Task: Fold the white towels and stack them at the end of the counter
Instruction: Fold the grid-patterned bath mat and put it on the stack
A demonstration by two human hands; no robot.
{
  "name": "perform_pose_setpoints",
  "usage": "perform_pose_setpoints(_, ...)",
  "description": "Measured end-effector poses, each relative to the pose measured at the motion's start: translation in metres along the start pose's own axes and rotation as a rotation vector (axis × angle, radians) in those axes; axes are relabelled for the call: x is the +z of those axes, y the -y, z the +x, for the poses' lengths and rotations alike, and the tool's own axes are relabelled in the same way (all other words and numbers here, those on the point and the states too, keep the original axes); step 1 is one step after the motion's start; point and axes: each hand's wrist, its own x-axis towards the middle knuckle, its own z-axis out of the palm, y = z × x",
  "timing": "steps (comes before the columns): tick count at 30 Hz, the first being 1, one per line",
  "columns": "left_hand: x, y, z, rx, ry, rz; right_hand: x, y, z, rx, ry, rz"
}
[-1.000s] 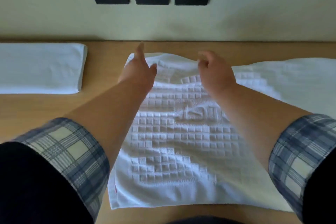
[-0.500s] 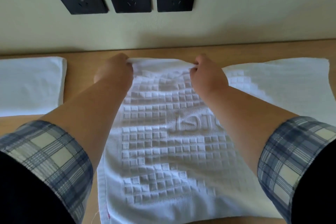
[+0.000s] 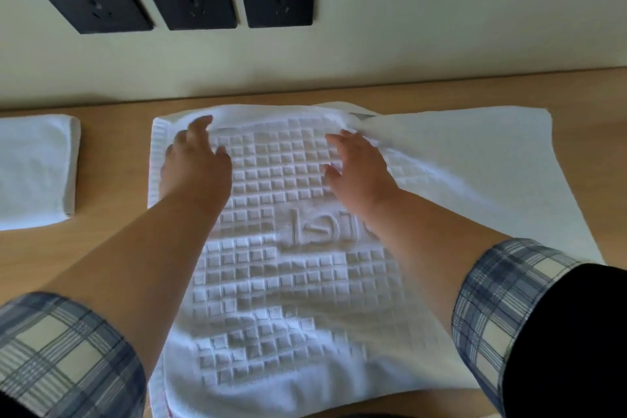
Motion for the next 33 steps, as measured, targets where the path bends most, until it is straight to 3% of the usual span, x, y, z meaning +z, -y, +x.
perform_pose_setpoints(4,0.039,-0.052,-0.044,0.343,0.160,0.150,-0.027,-0.044,-0.027,0.032,-0.087,0.121)
perform_pose_setpoints(6,0.057,-0.078,-0.056,0.427,0.206,0.154,-0.047,-0.070,-0.036,0.090,-0.118,0.159)
perform_pose_setpoints(15,0.132,-0.235,-0.039,0.527,0.212,0.135,-0.137,-0.217,-0.027,0.319,-0.277,0.225)
perform_pose_setpoints(19,0.164,-0.301,-0.006,0.472,0.276,0.397,-0.178,-0.282,0.010,0.523,-0.404,0.244)
perform_pose_setpoints(23,0.177,-0.334,0.005,0.376,0.376,0.829,-0.201,-0.314,0.038,0.719,-0.162,0.284)
perform_pose_setpoints(27,0.180,-0.336,-0.009,0.450,0.319,0.693,-0.209,-0.316,0.039,0.640,-0.023,0.353)
perform_pose_setpoints(33,0.182,-0.336,-0.028,0.484,0.163,0.524,-0.199,-0.340,0.033,0.390,-0.170,0.734)
